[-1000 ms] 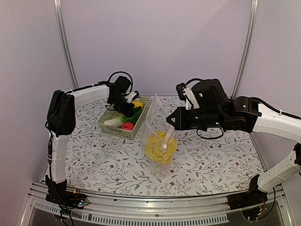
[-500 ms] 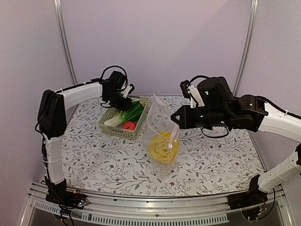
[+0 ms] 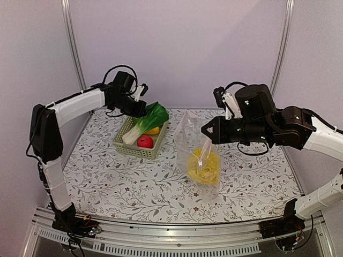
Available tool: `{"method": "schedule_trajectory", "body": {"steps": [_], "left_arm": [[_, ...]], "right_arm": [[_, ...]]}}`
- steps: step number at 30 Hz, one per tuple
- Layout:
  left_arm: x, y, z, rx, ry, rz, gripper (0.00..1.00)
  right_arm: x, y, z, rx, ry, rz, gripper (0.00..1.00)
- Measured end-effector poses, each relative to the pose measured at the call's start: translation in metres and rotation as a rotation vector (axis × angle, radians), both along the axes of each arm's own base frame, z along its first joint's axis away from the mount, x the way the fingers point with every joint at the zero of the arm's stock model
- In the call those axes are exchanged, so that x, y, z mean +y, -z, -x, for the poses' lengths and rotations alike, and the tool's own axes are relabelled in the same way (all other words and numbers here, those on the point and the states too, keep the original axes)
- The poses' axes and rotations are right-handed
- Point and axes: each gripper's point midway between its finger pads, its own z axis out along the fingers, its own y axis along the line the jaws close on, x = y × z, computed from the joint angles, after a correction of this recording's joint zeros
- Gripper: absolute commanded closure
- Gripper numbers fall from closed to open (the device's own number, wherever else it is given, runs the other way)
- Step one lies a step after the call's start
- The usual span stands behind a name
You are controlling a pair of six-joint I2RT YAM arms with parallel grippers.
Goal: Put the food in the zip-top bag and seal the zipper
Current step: Adjust the fake vegetable in the bin, then pass from the right arm to the left
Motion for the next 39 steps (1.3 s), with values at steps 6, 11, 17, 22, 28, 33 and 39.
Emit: {"method": "schedule_trajectory", "body": {"steps": [6, 11, 17, 22, 28, 33, 39], "left_arm": [[-0.001, 0.059, 0.001, 0.123, -0.001, -0.046, 0.56], [0.002, 0.061, 0.002, 0.132, -0.017, -0.058, 0.19], [0.022, 0.018, 0.018, 0.039, -0.055, -0.065, 0.07], [0.035, -0.064, 0.052, -0.141, -0.069, 0.042, 0.07], [0.018, -0.103, 0.128, -0.206, 0.081, 0.230, 0.01], [-0.012, -0.098, 0.175, -0.121, 0.258, 0.351, 0.00], [-0.022, -0.072, 0.179, 0.022, 0.264, 0.366, 0.17]], "right_arm": [[0.004, 0.005, -0.001, 0.009, -0.006, 0.008, 0.98], [0.014, 0.006, 0.001, 0.017, -0.037, -0.010, 0.97], [0.034, 0.010, 0.005, 0.019, -0.137, 0.004, 0.96], [0.054, 0.008, -0.004, 0.025, -0.197, 0.007, 0.96], [0.084, 0.018, -0.014, 0.063, -0.278, 0.013, 0.97], [0.109, 0.033, -0.009, 0.107, -0.376, 0.015, 0.97], [0.118, 0.042, -0.003, 0.145, -0.432, 0.008, 0.97]]}}
